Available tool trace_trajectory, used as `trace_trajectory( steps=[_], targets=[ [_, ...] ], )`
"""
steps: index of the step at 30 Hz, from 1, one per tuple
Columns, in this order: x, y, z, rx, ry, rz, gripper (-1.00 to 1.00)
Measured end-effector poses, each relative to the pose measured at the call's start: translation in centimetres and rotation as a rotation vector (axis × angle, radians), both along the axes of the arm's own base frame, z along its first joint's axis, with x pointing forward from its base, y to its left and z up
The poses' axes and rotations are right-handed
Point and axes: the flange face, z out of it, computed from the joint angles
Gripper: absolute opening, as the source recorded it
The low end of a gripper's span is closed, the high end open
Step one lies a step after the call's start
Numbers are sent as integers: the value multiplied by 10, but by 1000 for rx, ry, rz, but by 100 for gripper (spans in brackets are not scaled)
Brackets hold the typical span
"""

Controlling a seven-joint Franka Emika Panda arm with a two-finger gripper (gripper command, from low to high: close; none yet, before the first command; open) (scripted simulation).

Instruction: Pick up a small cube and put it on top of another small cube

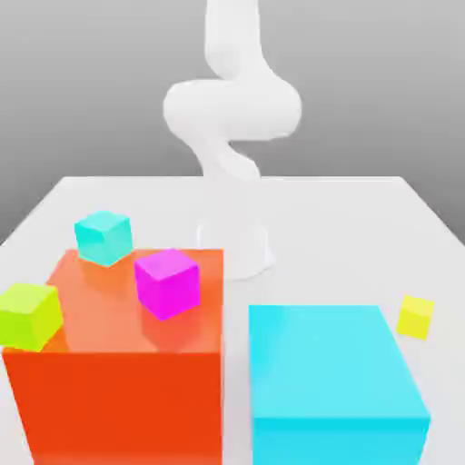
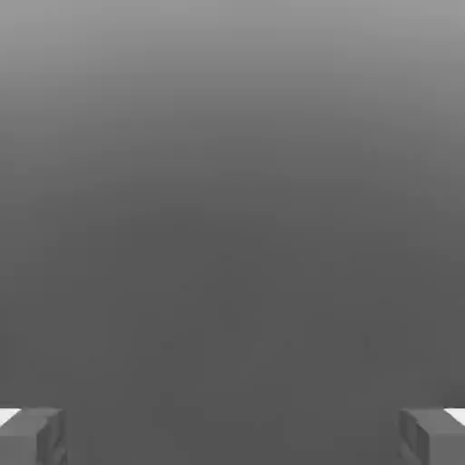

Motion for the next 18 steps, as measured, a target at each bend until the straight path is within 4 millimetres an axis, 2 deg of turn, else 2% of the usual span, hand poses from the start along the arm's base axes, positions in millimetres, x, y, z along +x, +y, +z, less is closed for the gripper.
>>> trace_trajectory(
  steps=[2, 4, 8, 10, 13, 18],
  targets=[
    [20, 36, -43, -20, 66, 91, 0],
    [31, 71, -86, -43, 127, 177, 0],
    [31, 142, -173, -99, 245, 349, 0],
    [21, 175, -217, -132, 301, 434, 0],
    [-6, 219, -282, -189, 383, 563, 0],
    [-77, 270, -385, -301, 512, 775, 0]
  ],
)
